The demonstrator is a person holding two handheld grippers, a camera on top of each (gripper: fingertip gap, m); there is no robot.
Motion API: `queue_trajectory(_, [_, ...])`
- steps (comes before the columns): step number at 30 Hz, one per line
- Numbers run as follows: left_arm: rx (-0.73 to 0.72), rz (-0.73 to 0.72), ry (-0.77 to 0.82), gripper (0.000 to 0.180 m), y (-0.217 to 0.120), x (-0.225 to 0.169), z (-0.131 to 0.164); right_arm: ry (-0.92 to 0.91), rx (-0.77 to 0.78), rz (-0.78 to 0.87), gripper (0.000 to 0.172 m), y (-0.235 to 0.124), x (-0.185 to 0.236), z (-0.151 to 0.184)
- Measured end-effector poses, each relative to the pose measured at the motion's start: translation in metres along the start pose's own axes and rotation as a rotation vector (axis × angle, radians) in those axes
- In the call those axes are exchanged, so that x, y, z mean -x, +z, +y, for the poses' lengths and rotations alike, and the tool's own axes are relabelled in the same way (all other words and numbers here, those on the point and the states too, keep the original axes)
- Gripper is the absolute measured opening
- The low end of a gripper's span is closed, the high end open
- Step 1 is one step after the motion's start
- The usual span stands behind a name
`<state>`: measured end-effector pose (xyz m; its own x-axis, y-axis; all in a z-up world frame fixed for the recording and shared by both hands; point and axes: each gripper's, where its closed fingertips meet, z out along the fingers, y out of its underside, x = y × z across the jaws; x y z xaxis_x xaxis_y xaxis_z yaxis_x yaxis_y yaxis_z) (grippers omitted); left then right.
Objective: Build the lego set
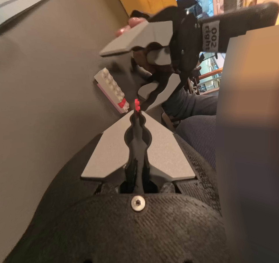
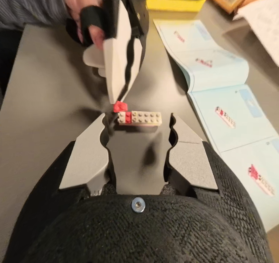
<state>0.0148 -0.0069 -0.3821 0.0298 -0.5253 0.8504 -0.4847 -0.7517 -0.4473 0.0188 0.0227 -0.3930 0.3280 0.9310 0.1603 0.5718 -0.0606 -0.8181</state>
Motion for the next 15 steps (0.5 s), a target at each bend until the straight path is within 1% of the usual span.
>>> queue_trajectory(1, [-0.011, 0.005, -0.008, 0.002, 0.000, 0.000, -0.002, -0.033, -0.043, -0.004, 0.073, -0.003, 0.004, -0.006])
queue_trajectory(3, [-0.030, 0.016, -0.026, 0.002, -0.002, 0.000, -0.005, -0.083, -0.117, -0.030, 0.049, -0.008, 0.014, -0.017])
queue_trajectory(4, [-0.038, 0.024, -0.036, 0.002, -0.003, -0.001, -0.006, -0.104, -0.133, -0.032, 0.038, -0.009, 0.017, -0.020])
queue_trajectory(5, [-0.046, 0.032, -0.044, 0.002, -0.004, -0.001, -0.007, -0.121, -0.133, -0.032, 0.033, -0.009, 0.018, -0.021])
queue_trajectory(8, [-0.050, 0.051, -0.056, 0.002, -0.005, -0.002, -0.008, -0.153, -0.112, -0.006, 0.029, -0.007, 0.016, -0.018])
queue_trajectory(11, [-0.029, 0.049, -0.055, 0.001, -0.003, -0.002, -0.005, -0.176, -0.113, 0.002, 0.014, -0.006, 0.017, -0.018])
queue_trajectory(15, [-0.031, 0.050, -0.049, 0.002, -0.003, -0.003, -0.006, -0.169, -0.113, -0.004, 0.014, -0.007, 0.017, -0.018])
